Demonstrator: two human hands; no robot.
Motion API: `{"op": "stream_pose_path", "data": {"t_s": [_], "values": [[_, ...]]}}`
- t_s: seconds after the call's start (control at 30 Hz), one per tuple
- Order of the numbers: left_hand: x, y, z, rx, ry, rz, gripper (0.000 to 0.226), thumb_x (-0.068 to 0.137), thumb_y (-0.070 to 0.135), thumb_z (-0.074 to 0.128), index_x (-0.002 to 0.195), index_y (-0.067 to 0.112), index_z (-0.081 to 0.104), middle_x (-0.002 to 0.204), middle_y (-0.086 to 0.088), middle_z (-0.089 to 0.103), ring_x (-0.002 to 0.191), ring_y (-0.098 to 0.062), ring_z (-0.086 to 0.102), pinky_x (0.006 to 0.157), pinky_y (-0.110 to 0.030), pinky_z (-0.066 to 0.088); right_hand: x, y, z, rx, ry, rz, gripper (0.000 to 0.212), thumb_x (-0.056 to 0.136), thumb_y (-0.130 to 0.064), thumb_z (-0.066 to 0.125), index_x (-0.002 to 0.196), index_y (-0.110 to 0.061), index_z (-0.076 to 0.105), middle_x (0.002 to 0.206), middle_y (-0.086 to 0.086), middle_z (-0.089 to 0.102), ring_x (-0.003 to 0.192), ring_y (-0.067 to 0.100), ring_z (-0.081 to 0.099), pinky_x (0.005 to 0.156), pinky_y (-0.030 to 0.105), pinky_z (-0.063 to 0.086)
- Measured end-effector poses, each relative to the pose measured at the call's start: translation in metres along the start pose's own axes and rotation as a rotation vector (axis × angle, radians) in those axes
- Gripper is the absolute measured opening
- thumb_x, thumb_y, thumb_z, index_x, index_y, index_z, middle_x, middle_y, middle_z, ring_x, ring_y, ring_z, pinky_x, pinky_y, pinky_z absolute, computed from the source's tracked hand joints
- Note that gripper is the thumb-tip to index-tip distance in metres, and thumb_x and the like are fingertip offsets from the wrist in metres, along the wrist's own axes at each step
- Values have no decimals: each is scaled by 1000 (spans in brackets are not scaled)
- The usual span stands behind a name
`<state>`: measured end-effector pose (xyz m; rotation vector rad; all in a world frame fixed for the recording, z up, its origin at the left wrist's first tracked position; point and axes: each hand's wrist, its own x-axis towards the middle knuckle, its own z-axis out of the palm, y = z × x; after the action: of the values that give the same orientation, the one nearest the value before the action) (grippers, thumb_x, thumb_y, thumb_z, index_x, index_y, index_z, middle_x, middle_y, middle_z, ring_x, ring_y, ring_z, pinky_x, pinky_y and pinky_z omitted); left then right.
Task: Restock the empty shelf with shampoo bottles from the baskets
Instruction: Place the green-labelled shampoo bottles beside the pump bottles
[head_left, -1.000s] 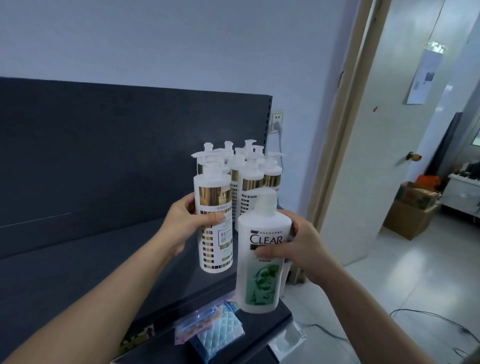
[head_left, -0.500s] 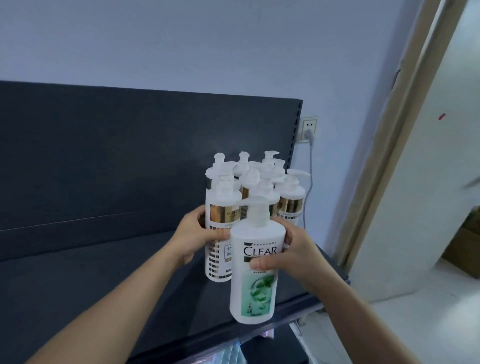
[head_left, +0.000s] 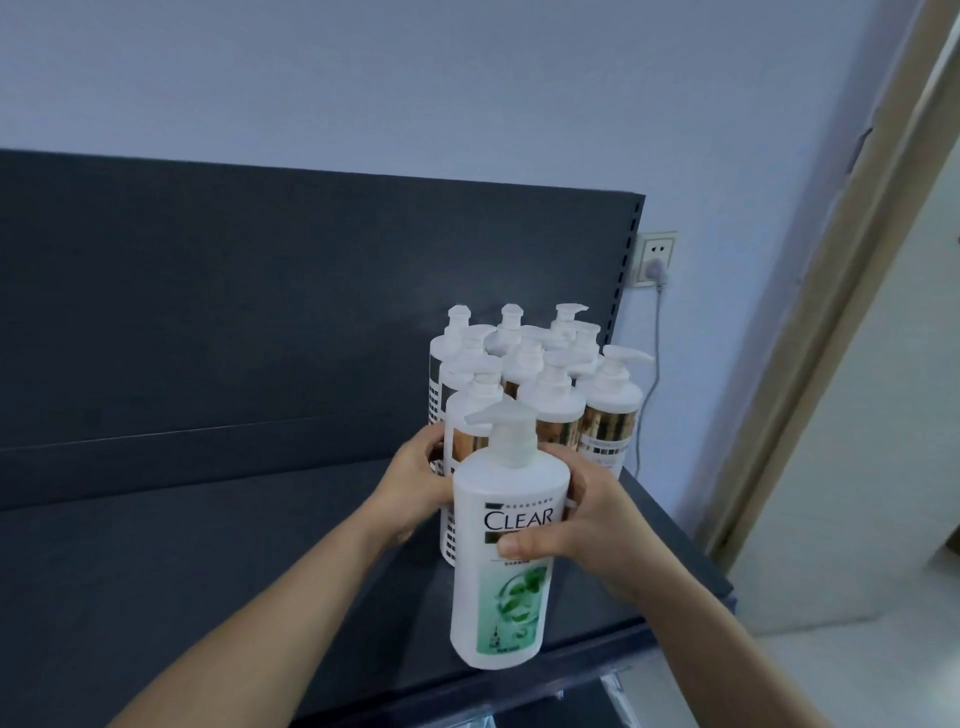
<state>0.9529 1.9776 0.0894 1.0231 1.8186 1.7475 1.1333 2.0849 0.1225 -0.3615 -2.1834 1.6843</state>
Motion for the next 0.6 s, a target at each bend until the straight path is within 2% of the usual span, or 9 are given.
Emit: {"op": "stream_pose_path", "data": {"t_s": [0.1, 0.2, 0.27, 0.33, 0.4, 0.47, 0.53, 0.6], "values": [[-2, 3, -1, 97, -15, 62, 58, 58, 41, 76, 114, 38, 60, 117, 2, 62, 106, -10, 62, 90, -33, 54, 2, 0, 8, 11, 1, -2, 80, 46, -13, 93, 120, -17, 62, 107, 10, 74, 101, 28, 71, 88, 52, 57], [-4, 7, -11, 202, -71, 111, 50, 70, 43, 71, 117, 30, 59, 117, -4, 61, 107, -17, 62, 92, -43, 53, 5, -4, 20, 0, -5, -2, 80, 46, -10, 93, 119, -19, 63, 106, 8, 75, 100, 25, 72, 87, 51, 57], [-7, 10, -27, 266, -98, 102, 45, 70, 39, 69, 112, 27, 63, 115, -7, 62, 105, -16, 63, 93, -38, 53, 9, -9, 30, 20, -12, -13, 75, 48, -4, 91, 116, -18, 65, 104, 9, 75, 99, 26, 72, 86, 51, 58], [-12, 11, -48, 307, -120, 100, 41, 73, 19, 75, 113, 20, 65, 117, -10, 62, 103, -10, 64, 90, -25, 52, 15, -14, 43, 17, -16, -28, 74, 50, -5, 91, 117, -19, 65, 104, 9, 75, 100, 27, 71, 85, 49, 58], [-19, 10, -71, 320, -173, 72, 40, 78, -8, 69, 114, 10, 65, 115, -12, 66, 99, -4, 65, 84, -18, 52, 24, -20, 58, -4, 0, -41, 70, 53, 0, 91, 115, -20, 65, 102, 5, 76, 99, 21, 71, 83, 41, 60], [-28, 11, -94, 295, -219, 27, 42, 80, -21, 58, 115, 2, 65, 113, -12, 70, 101, -7, 66, 85, -22, 54, 34, -25, 76, -13, 22, -33, 69, 55, 4, 90, 114, -21, 63, 100, 2, 76, 95, 16, 72, 81, 35, 60], [-36, 9, -116, 288, -249, -37, 52, 77, -27, 48, 111, 9, 67, 111, -8, 72, 105, -12, 67, 89, -27, 55, 46, -27, 97, -16, 61, -24, 73, 53, 1, 91, 114, -24, 61, 101, -1, 75, 95, 13, 71, 80, 33, 61], [-43, 10, -135, 293, -297, -103, 61, 73, -27, 44, 109, 18, 66, 110, -1, 73, 105, -10, 67, 89, -26, 54, 59, -26, 118, -27, 102, -40, 75, 50, -5, 93, 112, -31, 60, 102, -5, 73, 95, 11, 70, 83, 37, 60]]}}
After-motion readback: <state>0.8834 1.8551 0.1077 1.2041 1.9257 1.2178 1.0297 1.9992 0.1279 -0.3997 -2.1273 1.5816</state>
